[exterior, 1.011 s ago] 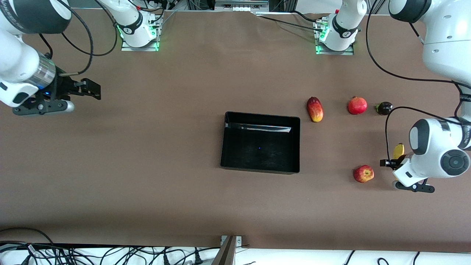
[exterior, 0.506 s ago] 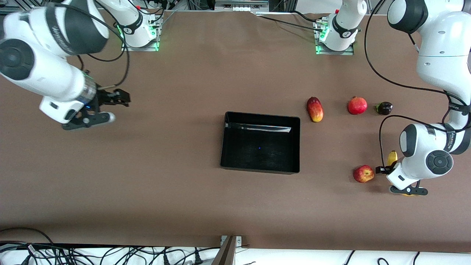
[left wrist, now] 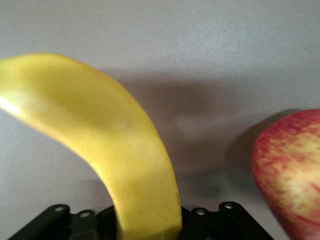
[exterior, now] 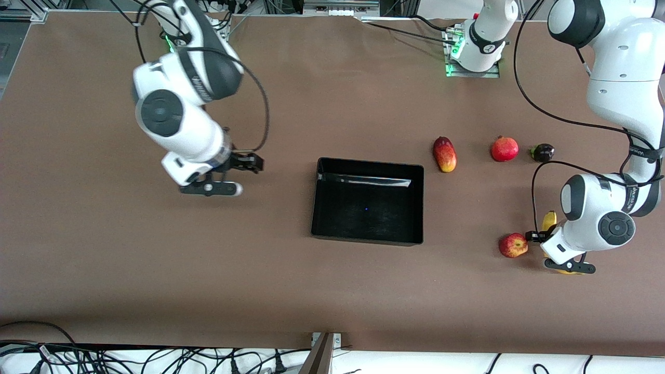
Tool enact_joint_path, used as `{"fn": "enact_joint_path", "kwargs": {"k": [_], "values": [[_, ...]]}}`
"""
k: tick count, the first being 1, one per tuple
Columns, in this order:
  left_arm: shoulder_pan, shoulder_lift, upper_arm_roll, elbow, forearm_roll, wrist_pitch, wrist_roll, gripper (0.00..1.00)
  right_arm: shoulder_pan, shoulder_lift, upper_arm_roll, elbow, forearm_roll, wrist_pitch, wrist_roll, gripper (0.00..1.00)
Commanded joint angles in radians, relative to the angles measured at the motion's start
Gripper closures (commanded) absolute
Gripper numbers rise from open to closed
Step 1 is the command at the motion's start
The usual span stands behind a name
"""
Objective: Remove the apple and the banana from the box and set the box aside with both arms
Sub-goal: 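Lower the banana onto the table while the right gripper reaches the tray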
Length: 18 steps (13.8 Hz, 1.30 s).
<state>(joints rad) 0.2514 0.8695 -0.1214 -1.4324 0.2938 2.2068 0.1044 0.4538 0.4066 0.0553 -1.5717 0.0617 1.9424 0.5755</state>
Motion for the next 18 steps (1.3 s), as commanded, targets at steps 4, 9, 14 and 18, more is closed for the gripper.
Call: {"fn": "enact_joint_path", "kwargs": {"k": [4,9,14,18], "values": [[0.023,-0.024,-0.014,-0.016,-0.016,0.002,0.024,0.00,0.149,0.176,-0.009,0.035,0.009,0.285,0.197,0.00],[0.006,-0.251,-0.023,0.013,-0.037,-0.404,0.032,0.00,0.232,0.271,-0.015,0.035,-0.011,0.397,0.262,0.13],[-0.059,-0.429,-0.015,0.058,-0.223,-0.613,-0.017,0.00,0.232,0.304,-0.014,0.024,-0.013,0.400,0.256,1.00],[-0.144,-0.588,-0.011,0.027,-0.236,-0.697,-0.136,0.00,0.204,0.256,-0.023,0.024,-0.014,0.295,0.224,1.00]]}}
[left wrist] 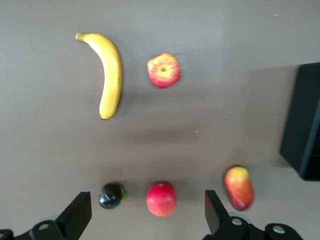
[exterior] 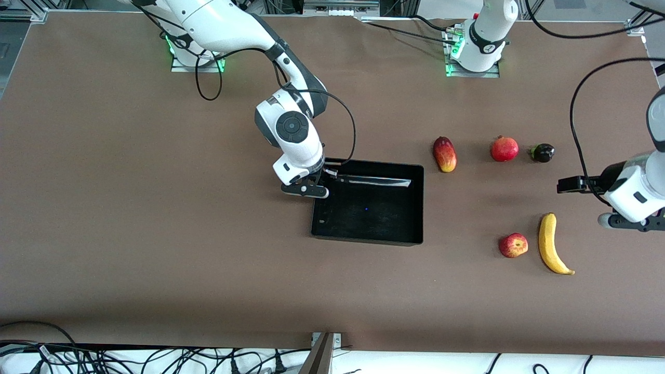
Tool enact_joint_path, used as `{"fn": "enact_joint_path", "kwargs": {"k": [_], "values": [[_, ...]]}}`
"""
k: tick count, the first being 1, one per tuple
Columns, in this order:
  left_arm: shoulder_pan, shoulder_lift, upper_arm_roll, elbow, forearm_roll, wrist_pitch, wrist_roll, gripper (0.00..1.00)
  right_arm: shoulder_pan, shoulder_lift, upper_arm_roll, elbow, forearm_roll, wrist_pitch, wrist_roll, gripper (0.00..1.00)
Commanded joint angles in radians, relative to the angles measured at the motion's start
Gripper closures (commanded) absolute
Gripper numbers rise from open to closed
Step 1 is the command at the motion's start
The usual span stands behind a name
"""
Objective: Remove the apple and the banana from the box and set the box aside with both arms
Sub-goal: 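Grasp the black tray rim with the right gripper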
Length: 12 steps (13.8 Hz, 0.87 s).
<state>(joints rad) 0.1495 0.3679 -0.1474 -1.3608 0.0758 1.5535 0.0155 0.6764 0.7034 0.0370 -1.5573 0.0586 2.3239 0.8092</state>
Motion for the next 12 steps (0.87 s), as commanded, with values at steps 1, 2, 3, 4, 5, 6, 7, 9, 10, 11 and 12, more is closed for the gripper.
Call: {"fn": "enact_joint_path", "kwargs": {"k": [1,2,3,4,5,6,7,9,10,11,12], "values": [[-0.053,-0.130,0.017,-0.069,-0.019,-0.056,-0.061,0.00,-0.026,-0.070,-0.023,0.010,-0.010,-0.181,-0.042,1.00],[-0.057,-0.176,0.017,-0.116,-0.019,-0.053,-0.063,0.00,-0.028,-0.102,-0.046,0.008,-0.008,-0.243,-0.060,1.00],[-0.059,-0.226,0.017,-0.162,-0.019,-0.049,-0.057,0.00,-0.029,-0.123,-0.077,0.006,-0.003,-0.259,-0.065,1.00],[-0.061,-0.268,0.017,-0.190,-0.021,-0.040,-0.057,0.00,-0.034,-0.146,-0.113,0.002,0.001,-0.264,-0.083,1.00],[-0.059,-0.305,0.019,-0.217,-0.033,-0.039,-0.049,0.00,-0.046,-0.177,-0.149,-0.021,0.007,-0.271,-0.141,1.00],[-0.059,-0.340,0.020,-0.248,-0.033,-0.033,-0.048,0.00,-0.073,-0.212,-0.175,-0.053,0.010,-0.273,-0.238,1.00],[-0.059,-0.375,0.022,-0.289,-0.033,-0.014,-0.048,0.00,-0.113,-0.252,-0.189,-0.093,0.012,-0.282,-0.352,1.00],[-0.057,-0.431,0.028,-0.362,-0.033,0.037,-0.046,0.00,-0.187,-0.329,-0.207,-0.163,0.012,-0.319,-0.473,1.00],[-0.057,-0.438,0.038,-0.372,-0.033,0.048,-0.025,0.00,-0.196,-0.358,-0.239,-0.194,0.010,-0.336,-0.490,1.00],[-0.057,-0.452,0.049,-0.382,-0.034,0.048,0.007,0.00,-0.198,-0.387,-0.291,-0.231,0.010,-0.351,-0.528,1.00],[-0.057,-0.481,0.064,-0.415,-0.040,0.063,0.035,0.00,-0.198,-0.406,-0.352,-0.268,0.012,-0.351,-0.627,1.00]]}}
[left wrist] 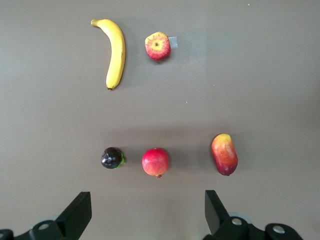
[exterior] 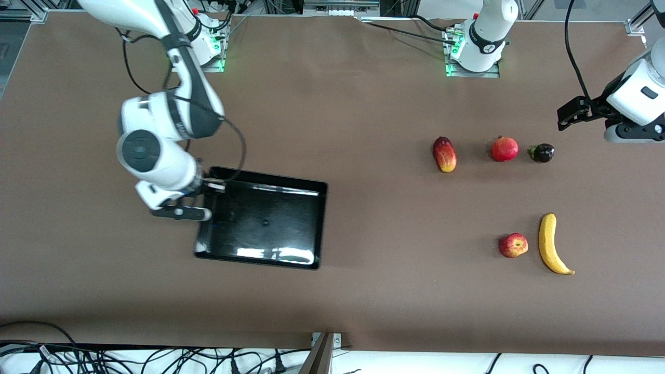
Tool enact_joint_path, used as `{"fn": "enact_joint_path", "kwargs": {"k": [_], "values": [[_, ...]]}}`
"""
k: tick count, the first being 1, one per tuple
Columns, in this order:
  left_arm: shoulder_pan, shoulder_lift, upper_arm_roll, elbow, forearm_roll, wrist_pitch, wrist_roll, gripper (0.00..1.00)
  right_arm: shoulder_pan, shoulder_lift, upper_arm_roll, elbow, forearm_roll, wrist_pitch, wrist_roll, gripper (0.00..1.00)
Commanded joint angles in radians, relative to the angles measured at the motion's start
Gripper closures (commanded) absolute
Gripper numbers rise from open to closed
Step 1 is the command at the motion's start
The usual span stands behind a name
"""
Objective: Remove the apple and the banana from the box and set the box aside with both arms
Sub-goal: 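Drag the empty tray away from the fruits with the right gripper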
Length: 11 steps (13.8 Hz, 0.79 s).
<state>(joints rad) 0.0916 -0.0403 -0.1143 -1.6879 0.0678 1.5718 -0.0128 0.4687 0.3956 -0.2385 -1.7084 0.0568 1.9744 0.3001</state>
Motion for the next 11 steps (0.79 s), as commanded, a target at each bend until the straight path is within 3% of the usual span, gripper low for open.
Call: {"fn": "enact_joint_path", "kwargs": {"k": [1,3,4,6,8,10,11], "values": [[-0.001,-0.093,0.051,-0.107,-0.042,0.063,0.068,0.00,0.010,-0.104,-0.132,-0.144,0.014,0.003,-0.210,1.00],[-0.025,-0.096,0.067,-0.111,-0.045,0.065,0.070,0.00,0.010,-0.107,-0.197,-0.184,0.014,-0.003,-0.281,1.00],[-0.074,-0.098,0.109,-0.108,-0.045,0.065,0.062,0.00,0.008,-0.107,-0.234,-0.207,0.014,0.007,-0.306,1.00],[-0.147,-0.099,0.177,-0.104,-0.045,0.065,0.059,0.00,-0.028,-0.100,-0.246,-0.252,0.014,0.071,-0.373,1.00],[-0.147,-0.105,0.177,-0.104,-0.046,0.062,0.057,0.00,-0.070,-0.100,-0.246,-0.336,0.015,0.179,-0.468,1.00],[-0.148,-0.113,0.179,-0.104,-0.046,0.062,0.054,0.00,-0.082,-0.100,-0.248,-0.344,0.014,0.175,-0.483,1.00],[-0.147,-0.116,0.183,-0.101,-0.046,0.062,0.054,0.00,-0.084,-0.100,-0.249,-0.341,0.014,0.150,-0.481,0.75]]}}
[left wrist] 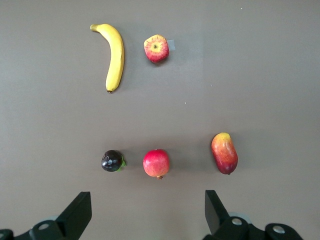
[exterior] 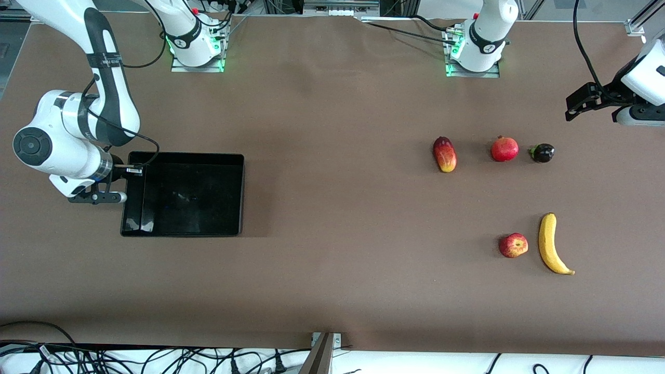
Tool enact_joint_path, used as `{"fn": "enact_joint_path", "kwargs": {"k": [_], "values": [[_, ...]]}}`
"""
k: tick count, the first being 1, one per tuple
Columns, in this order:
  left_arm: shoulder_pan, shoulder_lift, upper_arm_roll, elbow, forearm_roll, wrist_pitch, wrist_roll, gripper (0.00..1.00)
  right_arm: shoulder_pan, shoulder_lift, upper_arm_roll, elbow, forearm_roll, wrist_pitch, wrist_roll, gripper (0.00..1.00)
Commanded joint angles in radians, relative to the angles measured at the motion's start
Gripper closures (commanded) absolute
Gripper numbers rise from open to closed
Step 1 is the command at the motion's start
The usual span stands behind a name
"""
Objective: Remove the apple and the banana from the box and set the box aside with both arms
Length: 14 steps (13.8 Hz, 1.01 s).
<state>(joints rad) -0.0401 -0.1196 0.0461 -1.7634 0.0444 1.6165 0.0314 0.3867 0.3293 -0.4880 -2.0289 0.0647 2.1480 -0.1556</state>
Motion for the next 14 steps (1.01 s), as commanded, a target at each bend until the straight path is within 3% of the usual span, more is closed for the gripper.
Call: {"fn": "enact_joint_path", "kwargs": {"k": [1,4,8,11,14], "values": [[-0.015,-0.041,0.032,-0.007,-0.023,0.011,0.010,0.00,-0.005,-0.033,-0.004,-0.016,0.006,-0.034,-0.022,0.01],[-0.014,-0.046,0.034,0.053,-0.023,-0.043,-0.002,0.00,-0.002,-0.053,-0.006,0.070,0.004,-0.135,-0.013,0.00],[-0.014,-0.043,0.034,0.061,-0.024,-0.046,-0.022,0.00,0.000,-0.024,-0.006,0.431,0.006,-0.480,-0.024,0.00],[-0.011,-0.043,0.035,0.061,-0.043,-0.046,-0.022,0.00,0.021,-0.027,0.008,0.557,0.004,-0.503,-0.021,0.00],[-0.011,-0.035,0.035,0.061,-0.043,-0.046,-0.025,0.00,0.018,-0.032,-0.018,0.677,0.003,-0.542,-0.025,0.00]]}}
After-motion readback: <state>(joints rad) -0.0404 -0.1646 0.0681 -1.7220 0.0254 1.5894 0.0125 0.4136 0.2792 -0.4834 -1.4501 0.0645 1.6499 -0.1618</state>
